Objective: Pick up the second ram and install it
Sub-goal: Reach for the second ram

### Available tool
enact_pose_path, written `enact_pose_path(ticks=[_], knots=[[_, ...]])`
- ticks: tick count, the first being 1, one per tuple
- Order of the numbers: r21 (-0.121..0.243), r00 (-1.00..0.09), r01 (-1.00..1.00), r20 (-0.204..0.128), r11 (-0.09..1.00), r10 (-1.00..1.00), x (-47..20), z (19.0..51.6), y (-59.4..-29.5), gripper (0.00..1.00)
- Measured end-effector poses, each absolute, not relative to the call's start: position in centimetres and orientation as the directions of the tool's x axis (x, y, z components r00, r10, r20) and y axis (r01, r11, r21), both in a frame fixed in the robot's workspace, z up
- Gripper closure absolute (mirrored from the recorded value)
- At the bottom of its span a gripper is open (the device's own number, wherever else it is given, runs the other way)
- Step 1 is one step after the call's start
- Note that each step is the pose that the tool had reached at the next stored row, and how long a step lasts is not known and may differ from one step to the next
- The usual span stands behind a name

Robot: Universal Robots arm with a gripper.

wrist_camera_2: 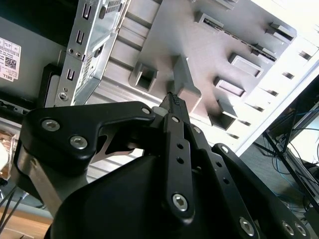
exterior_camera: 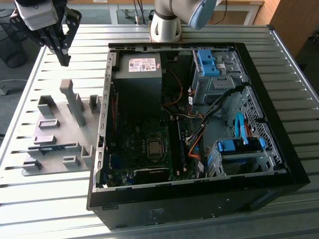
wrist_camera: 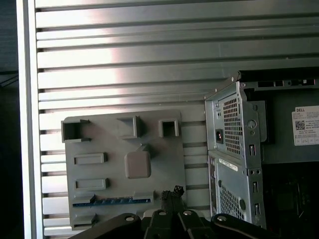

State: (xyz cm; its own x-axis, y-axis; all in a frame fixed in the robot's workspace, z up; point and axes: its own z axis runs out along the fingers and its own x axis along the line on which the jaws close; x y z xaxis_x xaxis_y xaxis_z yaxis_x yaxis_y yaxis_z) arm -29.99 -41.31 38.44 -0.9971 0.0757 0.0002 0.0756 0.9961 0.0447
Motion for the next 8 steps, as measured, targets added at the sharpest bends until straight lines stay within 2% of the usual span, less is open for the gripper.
enact_pose_path(ticks=[8], knots=[[0.045, -0.997, 0.076, 0.0, 0.996, 0.076, -30.04, 38.44, -41.31, 0.9]])
